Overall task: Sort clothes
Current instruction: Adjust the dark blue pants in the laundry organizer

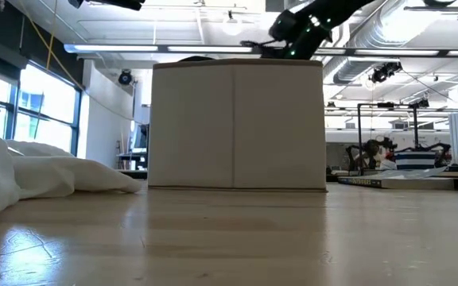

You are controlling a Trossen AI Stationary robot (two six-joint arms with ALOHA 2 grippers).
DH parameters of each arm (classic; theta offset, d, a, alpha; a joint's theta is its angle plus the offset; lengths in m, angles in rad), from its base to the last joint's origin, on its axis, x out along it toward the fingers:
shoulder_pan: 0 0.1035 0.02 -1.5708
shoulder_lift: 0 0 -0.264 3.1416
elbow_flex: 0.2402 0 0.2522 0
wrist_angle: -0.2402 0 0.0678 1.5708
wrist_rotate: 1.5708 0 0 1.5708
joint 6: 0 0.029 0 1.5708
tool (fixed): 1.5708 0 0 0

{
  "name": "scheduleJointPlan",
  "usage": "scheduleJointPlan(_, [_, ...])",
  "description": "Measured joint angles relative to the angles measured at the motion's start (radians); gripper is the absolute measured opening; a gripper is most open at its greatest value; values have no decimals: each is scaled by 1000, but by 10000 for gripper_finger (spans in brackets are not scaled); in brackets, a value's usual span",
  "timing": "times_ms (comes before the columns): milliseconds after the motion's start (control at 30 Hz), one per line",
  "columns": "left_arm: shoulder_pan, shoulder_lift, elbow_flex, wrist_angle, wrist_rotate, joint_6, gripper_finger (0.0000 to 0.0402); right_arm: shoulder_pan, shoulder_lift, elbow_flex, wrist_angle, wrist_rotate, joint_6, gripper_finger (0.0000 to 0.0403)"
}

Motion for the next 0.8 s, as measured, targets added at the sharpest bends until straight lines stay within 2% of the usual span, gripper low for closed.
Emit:
scheduleJointPlan(267, [0,0,0,0,5,1,106,31,146,9,-61,27,-45,44])
scheduleJointPlan(400, [0,0,0,0,5,1,106,43,172,10,-101,71,-90,44])
scheduleJointPlan(533, [0,0,0,0,2,2,106,63,146,34,-155,153,-95,44])
scheduleJointPlan(633, [0,0,0,-1,1,2,106,78,108,86,-199,161,-95,44])
scheduleJointPlan(800, [0,0,0,-1,1,2,106,104,15,166,-170,181,-118,44])
